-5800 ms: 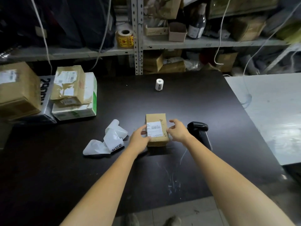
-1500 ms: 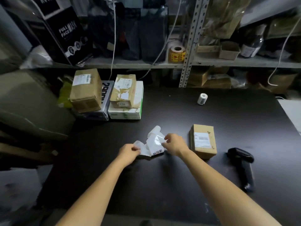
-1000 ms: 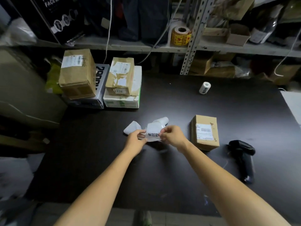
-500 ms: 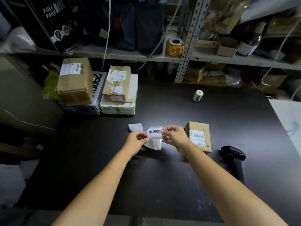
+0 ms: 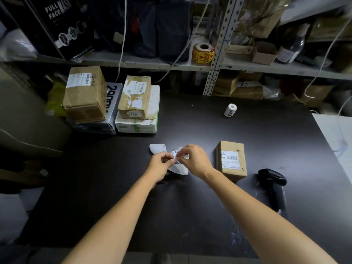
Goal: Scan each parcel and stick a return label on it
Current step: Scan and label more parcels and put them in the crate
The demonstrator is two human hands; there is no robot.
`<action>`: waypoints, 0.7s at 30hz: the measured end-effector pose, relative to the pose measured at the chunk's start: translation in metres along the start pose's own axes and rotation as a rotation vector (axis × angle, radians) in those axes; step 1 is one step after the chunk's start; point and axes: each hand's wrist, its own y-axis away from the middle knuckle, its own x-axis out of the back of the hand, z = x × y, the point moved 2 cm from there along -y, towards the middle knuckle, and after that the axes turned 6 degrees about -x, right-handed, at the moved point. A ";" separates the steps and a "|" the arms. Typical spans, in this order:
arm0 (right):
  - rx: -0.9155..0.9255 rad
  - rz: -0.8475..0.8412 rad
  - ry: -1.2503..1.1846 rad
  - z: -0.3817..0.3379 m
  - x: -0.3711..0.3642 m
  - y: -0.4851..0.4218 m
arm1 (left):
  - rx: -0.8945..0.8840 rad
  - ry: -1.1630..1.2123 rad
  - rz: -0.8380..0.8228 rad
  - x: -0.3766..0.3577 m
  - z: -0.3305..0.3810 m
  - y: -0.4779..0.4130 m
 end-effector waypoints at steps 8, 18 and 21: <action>0.047 -0.008 0.072 0.000 -0.006 -0.001 | 0.016 0.040 -0.032 0.001 -0.005 -0.001; 0.018 -0.142 0.062 -0.004 -0.011 -0.013 | 0.018 0.013 -0.033 0.010 -0.003 -0.006; -0.023 -0.157 0.047 -0.005 -0.013 -0.017 | 0.013 -0.007 -0.042 0.013 -0.001 -0.006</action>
